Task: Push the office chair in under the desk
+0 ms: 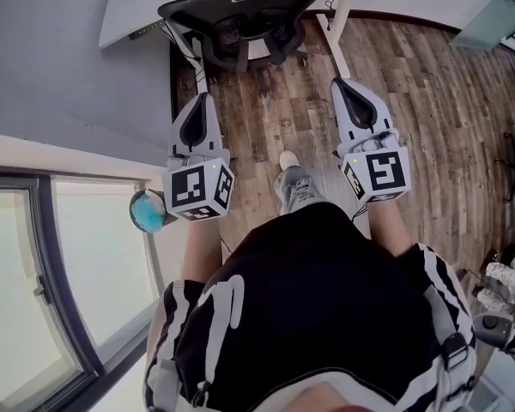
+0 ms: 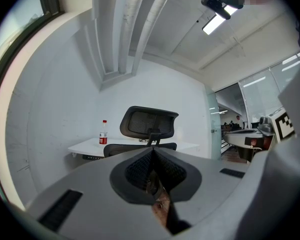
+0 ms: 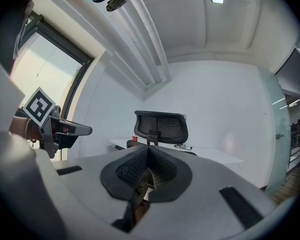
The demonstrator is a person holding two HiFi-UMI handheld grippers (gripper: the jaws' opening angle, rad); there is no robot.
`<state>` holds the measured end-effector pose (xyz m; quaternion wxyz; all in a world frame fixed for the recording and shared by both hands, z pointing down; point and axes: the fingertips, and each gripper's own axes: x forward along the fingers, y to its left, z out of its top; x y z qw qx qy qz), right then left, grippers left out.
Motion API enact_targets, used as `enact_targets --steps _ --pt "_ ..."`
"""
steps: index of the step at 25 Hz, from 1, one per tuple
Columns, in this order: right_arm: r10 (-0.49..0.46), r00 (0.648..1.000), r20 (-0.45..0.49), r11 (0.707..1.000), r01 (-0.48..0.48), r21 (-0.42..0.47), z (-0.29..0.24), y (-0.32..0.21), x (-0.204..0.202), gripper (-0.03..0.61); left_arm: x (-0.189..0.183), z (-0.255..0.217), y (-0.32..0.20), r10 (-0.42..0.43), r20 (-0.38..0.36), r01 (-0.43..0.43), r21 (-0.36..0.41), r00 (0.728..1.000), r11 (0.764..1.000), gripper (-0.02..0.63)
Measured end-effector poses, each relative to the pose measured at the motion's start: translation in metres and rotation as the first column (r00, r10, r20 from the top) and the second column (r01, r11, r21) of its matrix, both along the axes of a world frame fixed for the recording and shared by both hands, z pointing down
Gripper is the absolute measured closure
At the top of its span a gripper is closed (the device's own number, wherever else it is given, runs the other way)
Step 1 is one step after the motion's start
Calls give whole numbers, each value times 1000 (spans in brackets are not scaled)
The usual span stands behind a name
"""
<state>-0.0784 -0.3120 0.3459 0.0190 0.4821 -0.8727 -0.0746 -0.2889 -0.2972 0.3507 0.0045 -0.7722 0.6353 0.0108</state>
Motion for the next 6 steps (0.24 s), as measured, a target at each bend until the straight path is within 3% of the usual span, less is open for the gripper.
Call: enact_targets --steps 6 --pt "-5 1000 -6 1000 5 -3 1 -2 -2 569 1 -3 -2 -8 -3 7 -12 1000 1000 606"
